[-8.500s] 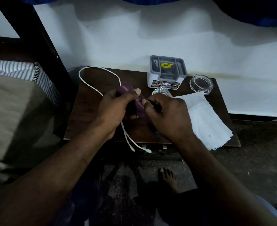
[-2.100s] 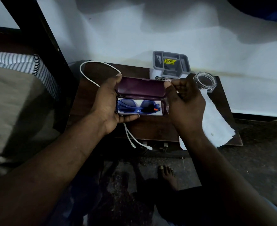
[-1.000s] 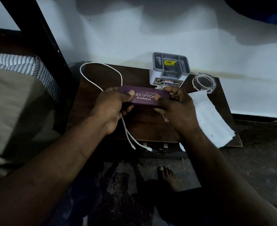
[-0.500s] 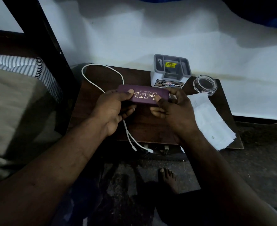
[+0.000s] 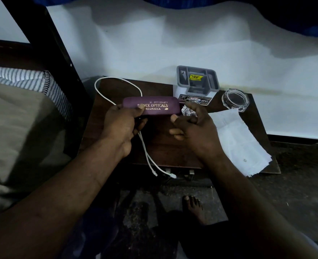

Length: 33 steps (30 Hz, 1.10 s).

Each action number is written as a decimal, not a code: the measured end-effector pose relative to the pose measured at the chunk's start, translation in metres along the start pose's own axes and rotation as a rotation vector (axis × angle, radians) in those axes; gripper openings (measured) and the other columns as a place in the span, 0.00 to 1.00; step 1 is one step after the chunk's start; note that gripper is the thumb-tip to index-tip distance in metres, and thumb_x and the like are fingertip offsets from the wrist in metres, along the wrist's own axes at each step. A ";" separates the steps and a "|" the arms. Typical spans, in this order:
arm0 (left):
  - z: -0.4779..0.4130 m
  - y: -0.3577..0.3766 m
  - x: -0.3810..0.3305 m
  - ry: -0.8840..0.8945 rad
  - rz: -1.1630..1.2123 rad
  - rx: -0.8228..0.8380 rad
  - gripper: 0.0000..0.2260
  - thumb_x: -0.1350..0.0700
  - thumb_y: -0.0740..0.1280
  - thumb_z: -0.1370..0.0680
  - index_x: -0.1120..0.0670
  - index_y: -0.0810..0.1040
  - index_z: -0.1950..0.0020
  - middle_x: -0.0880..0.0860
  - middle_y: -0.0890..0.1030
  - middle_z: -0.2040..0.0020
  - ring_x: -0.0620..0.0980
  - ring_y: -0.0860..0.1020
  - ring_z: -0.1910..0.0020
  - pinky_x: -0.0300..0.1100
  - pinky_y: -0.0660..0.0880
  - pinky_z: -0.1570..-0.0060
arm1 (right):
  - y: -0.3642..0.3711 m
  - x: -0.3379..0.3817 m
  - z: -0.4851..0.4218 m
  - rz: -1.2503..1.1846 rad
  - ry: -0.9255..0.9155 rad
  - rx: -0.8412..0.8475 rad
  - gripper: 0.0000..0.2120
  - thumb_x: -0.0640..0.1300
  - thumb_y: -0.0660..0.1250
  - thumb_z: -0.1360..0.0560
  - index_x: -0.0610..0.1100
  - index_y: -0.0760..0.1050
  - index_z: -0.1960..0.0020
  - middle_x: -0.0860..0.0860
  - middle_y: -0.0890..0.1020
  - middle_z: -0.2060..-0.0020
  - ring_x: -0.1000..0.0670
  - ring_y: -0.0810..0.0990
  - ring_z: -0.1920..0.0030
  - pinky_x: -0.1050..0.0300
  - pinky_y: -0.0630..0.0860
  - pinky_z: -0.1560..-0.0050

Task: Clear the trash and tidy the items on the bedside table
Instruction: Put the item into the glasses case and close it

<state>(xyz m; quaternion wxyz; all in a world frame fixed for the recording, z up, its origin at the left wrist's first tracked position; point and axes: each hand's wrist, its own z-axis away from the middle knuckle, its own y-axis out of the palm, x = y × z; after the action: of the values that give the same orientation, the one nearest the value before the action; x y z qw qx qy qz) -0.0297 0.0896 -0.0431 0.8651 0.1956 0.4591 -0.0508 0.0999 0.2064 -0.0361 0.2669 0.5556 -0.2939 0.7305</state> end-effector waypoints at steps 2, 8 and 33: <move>0.000 0.000 0.000 0.027 -0.017 -0.026 0.18 0.61 0.73 0.23 0.59 0.78 0.33 0.52 0.84 0.52 0.48 0.82 0.62 0.39 0.80 0.61 | 0.003 -0.002 0.001 0.053 -0.019 0.035 0.27 0.42 0.75 0.23 0.52 0.71 0.27 0.49 0.88 0.53 0.44 0.89 0.58 0.53 0.84 0.57; -0.001 0.000 0.003 0.078 -0.086 -0.059 0.17 0.61 0.75 0.24 0.60 0.78 0.36 0.55 0.85 0.50 0.52 0.82 0.57 0.44 0.80 0.56 | 0.015 -0.004 0.005 0.156 -0.013 0.157 0.38 0.42 0.77 0.25 0.58 0.65 0.21 0.46 0.86 0.45 0.42 0.88 0.50 0.46 0.84 0.44; -0.036 0.000 -0.037 0.881 -1.574 0.158 0.23 0.47 0.75 0.27 0.56 0.78 0.36 0.60 0.82 0.42 0.62 0.77 0.41 0.51 0.70 0.39 | 0.033 0.017 -0.010 -0.361 0.213 0.130 0.15 0.51 0.69 0.20 0.58 0.76 0.34 0.57 0.87 0.47 0.45 0.88 0.48 0.59 0.79 0.57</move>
<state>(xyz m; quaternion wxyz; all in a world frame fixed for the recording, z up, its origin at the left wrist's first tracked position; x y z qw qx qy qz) -0.0790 0.1005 -0.0313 0.3103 -0.1146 0.7447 -0.5797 0.0660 0.1923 -0.0260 0.3867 0.5348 -0.1121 0.7429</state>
